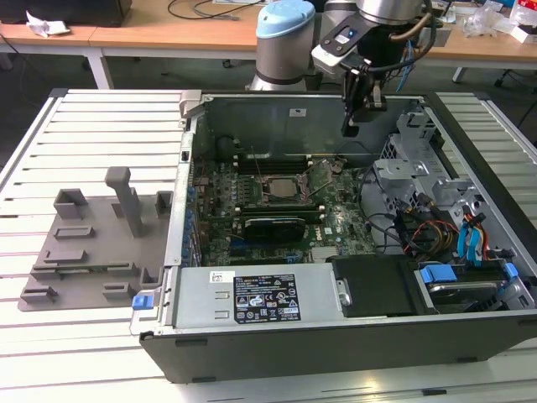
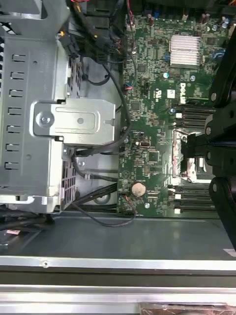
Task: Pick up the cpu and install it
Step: 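Close the cpu cover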
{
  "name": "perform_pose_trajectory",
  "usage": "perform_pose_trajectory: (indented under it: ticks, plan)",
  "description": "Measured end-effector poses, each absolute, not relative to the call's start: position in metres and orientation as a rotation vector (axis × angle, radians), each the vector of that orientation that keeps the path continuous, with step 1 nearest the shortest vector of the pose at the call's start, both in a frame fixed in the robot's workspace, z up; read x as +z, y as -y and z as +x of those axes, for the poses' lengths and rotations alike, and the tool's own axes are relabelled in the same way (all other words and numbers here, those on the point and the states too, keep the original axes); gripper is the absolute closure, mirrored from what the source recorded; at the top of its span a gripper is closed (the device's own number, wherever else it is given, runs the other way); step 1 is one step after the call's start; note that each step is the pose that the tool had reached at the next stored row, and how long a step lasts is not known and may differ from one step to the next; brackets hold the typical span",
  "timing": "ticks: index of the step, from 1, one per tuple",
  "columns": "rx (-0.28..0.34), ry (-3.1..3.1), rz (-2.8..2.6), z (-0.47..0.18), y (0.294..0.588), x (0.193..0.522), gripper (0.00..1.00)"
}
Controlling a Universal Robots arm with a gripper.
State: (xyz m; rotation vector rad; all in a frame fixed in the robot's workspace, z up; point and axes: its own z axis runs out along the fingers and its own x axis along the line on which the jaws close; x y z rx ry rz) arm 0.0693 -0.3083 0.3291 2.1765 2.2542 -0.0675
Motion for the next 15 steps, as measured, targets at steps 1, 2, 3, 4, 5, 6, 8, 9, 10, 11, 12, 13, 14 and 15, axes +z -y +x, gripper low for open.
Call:
perform_pose_trajectory:
  ticks: [1,2,3,4,5,6,8,9,10,11,12,13,14,15]
  plan:
    - [-0.070,-2.254,2.176,0.082,0.308,0.329,0.89]
    - [-0.070,-2.254,2.176,0.084,0.308,0.329,0.89]
    - [-0.070,-2.253,2.176,0.086,0.308,0.329,0.89]
    - [-0.071,-2.253,2.176,0.090,0.308,0.329,0.89]
    - [-0.071,-2.253,2.176,0.092,0.308,0.328,0.89]
    - [-0.072,-2.253,2.176,0.095,0.308,0.328,0.89]
    - [-0.073,-2.254,2.176,0.099,0.307,0.325,0.89]
    - [-0.074,-2.254,2.177,0.099,0.307,0.323,0.89]
    - [-0.074,-2.254,2.177,0.099,0.307,0.319,0.89]
    - [-0.074,-2.254,2.177,0.099,0.307,0.315,0.89]
    - [-0.074,-2.254,2.177,0.098,0.307,0.311,0.89]
    - [-0.074,-2.254,2.177,0.098,0.307,0.309,0.89]
    - [-0.074,-2.254,2.177,0.098,0.307,0.307,0.89]
    - [-0.074,-2.254,2.176,0.098,0.307,0.303,0.89]
